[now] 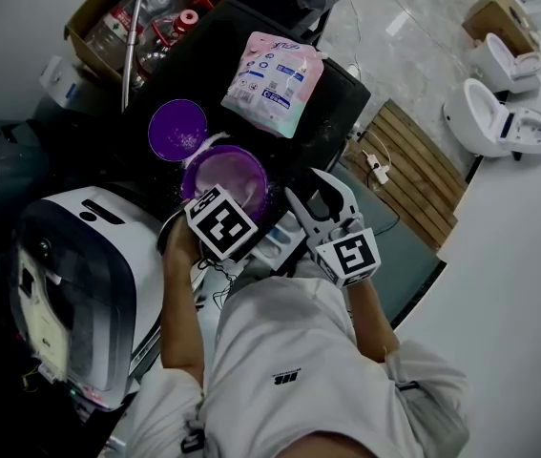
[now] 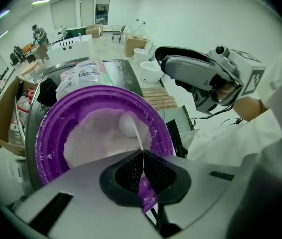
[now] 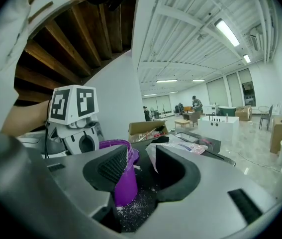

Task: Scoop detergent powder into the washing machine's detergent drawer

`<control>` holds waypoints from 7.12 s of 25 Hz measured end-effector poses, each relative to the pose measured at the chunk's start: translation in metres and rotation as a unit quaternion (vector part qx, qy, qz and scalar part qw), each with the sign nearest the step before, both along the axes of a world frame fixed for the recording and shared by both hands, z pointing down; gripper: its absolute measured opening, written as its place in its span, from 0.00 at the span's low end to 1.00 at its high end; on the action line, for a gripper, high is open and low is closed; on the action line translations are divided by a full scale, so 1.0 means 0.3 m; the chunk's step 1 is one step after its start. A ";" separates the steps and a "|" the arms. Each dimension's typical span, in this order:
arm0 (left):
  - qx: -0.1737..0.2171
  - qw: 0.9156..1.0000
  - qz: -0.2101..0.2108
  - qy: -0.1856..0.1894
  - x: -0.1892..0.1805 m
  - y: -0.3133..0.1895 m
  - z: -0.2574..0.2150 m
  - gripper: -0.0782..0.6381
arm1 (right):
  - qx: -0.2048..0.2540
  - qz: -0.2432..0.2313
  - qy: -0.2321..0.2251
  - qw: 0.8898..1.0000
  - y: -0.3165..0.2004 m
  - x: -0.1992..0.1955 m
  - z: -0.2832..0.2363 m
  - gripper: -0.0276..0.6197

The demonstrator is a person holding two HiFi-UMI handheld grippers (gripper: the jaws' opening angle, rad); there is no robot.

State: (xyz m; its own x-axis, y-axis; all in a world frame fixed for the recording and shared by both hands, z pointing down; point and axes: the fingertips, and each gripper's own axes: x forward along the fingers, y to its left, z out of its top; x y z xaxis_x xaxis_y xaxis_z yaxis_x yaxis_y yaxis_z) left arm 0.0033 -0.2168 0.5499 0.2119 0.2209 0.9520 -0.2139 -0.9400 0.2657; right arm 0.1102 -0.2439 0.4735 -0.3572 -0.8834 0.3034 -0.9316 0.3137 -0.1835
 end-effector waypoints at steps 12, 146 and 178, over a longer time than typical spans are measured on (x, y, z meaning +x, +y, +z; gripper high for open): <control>-0.033 0.994 -0.075 0.070 -0.042 0.005 -0.069 0.13 | 0.003 -0.011 -0.011 1.000 -0.002 -0.005 -0.004 0.32; 0.249 0.880 -0.403 0.002 -0.115 0.686 0.456 0.13 | -0.102 -0.213 0.067 0.970 0.718 -0.169 0.516 0.32; 0.287 0.886 -0.364 -0.026 -0.107 0.690 0.454 0.13 | -0.111 -0.209 0.071 0.969 0.709 -0.180 0.551 0.31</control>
State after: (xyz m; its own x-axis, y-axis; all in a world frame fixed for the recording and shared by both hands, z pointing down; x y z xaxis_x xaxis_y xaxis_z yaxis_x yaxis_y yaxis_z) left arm -0.0288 -0.0099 0.6860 0.0517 -0.4788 0.8764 -0.8169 -0.5251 -0.2388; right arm 0.0561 -0.0312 0.6390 -0.6097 -0.5781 0.5423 -0.7532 0.6357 -0.1692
